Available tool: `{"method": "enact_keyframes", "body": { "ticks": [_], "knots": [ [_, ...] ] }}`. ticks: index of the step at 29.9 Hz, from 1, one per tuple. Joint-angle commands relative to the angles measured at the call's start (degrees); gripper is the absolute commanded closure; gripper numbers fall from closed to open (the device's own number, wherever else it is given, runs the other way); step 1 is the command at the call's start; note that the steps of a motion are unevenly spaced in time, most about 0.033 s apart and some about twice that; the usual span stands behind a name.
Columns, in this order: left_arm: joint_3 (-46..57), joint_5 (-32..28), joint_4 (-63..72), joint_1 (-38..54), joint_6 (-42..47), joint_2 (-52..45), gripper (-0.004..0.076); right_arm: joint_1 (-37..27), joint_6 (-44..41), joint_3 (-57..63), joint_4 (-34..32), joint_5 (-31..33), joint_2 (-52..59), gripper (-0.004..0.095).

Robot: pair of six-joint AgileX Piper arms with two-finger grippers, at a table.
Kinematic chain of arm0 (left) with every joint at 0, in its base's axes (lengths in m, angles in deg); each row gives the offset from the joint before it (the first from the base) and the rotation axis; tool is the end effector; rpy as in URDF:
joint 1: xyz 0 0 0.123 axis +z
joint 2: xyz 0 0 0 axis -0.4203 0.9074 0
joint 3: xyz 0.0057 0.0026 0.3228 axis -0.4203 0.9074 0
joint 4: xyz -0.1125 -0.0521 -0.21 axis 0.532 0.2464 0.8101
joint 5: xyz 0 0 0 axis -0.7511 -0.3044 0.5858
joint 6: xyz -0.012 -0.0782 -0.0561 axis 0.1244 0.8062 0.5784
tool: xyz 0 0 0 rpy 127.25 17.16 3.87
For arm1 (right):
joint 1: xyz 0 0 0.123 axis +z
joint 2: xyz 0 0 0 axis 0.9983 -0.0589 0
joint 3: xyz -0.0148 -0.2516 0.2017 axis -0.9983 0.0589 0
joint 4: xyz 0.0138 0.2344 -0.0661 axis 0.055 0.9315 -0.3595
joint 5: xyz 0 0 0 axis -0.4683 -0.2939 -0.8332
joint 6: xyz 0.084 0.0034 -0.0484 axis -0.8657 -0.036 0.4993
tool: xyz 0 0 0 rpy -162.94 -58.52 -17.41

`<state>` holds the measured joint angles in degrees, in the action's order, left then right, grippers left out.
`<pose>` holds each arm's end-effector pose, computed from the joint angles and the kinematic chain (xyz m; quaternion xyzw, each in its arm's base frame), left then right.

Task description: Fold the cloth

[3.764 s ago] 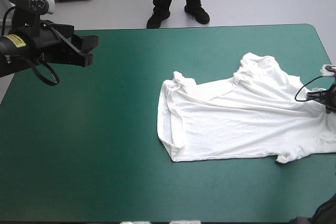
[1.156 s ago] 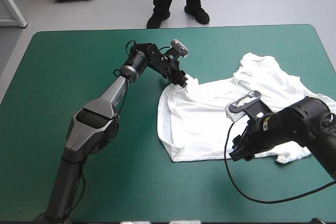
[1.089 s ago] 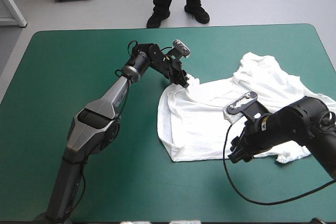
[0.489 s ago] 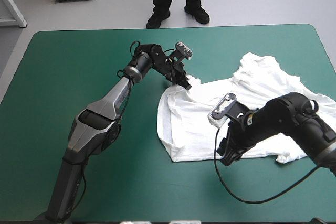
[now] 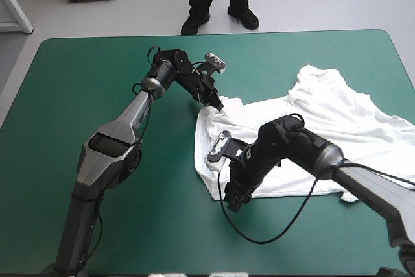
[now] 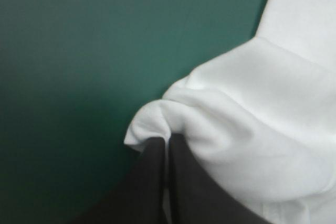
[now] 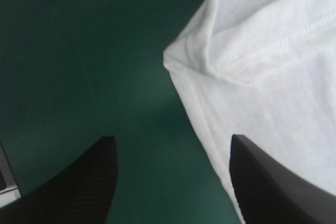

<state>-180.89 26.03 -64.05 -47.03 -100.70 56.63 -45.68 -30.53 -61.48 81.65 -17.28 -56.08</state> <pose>0.4946 -0.2409 0.2273 0.4290 0.8649 -0.1808 0.1879 0.2064 0.2133 0.3121 -0.5380 0.8177 0.1552 0.1335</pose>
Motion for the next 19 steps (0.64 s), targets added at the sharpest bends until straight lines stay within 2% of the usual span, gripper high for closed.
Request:
{"method": "enact_keyframes", "body": {
  "ticks": [1, 14, 19],
  "knots": [
    [-0.56, 2.73, 0.5, 1.1, -2.06, -3.52, 0.0734, 0.62, 0.96, -4.15, 2.96, -1.73, -0.86, 0.0322],
    [-0.56, 2.83, 4.04, 3.68, -3.44, -3.52, 0.0734, 0.62, 0.89, -6.27, 6.27, -3.76, -9.56, 0.0322],
    [-0.56, 2.83, 5.88, 3.68, -4.53, -3.52, 0.0734, 3.07, 0.85, -6.27, 6.22, -4.88, -12.48, 0.0322]
  ]
}}
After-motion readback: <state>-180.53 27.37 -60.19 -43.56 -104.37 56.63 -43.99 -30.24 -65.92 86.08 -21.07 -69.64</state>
